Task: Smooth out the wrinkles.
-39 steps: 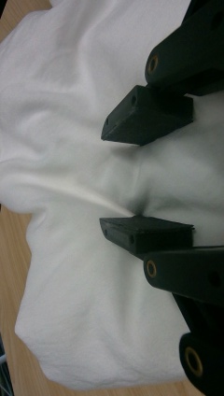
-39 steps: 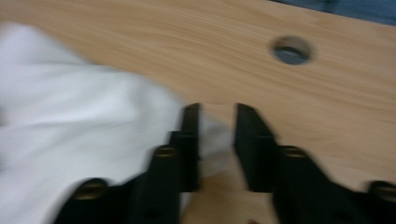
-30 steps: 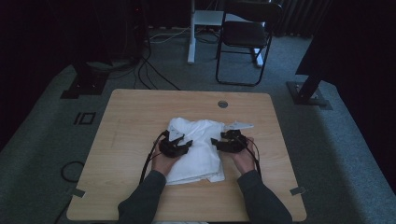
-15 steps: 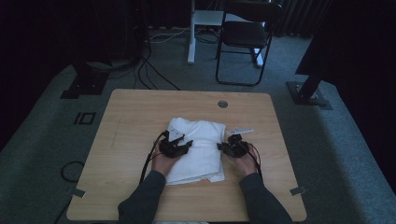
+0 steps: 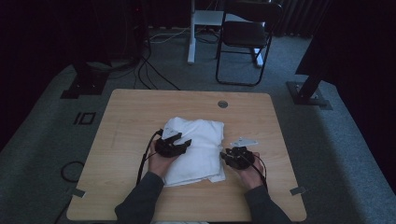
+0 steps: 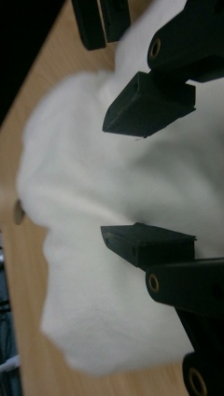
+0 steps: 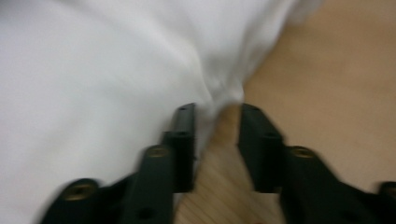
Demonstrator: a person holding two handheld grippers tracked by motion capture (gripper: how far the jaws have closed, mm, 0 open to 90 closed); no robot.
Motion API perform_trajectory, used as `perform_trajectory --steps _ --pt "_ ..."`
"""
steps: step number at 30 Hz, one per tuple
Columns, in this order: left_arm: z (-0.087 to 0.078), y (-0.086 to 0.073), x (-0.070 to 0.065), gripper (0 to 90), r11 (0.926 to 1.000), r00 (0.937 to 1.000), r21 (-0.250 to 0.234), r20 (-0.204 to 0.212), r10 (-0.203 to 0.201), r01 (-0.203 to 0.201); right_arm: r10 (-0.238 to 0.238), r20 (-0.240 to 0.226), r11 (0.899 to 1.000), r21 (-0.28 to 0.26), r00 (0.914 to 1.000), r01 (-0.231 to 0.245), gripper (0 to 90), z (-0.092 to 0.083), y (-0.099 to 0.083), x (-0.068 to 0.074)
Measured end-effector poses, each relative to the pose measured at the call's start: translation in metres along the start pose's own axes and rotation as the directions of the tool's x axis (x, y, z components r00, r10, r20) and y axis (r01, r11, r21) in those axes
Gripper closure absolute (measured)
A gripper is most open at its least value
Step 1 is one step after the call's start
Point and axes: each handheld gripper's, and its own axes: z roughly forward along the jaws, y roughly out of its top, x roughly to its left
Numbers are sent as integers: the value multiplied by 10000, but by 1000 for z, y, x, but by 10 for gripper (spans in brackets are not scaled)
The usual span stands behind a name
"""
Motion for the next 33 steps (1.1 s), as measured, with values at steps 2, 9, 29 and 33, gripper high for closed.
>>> perform_trajectory --steps 2,9,29,33 --pt "-21 1 -7 430 9994 9998 -291 88 161 -159 -344 -94 9972 -671 9994 337 556 -10 5 9" --pt "-49 -44 -29 428 9945 9972 820 -325 675 -647 -1612 -723 9834 -957 9843 1540 480 -2 6 46" --pt "20 -29 5 420 9867 9931 1571 -1024 581 -415 -612 50 9981 -26 9981 612 471 69 20 6" --pt "25 -25 12 419 9891 9926 1457 -1154 385 -215 -665 -5 9977 105 9978 665 464 77 30 0"
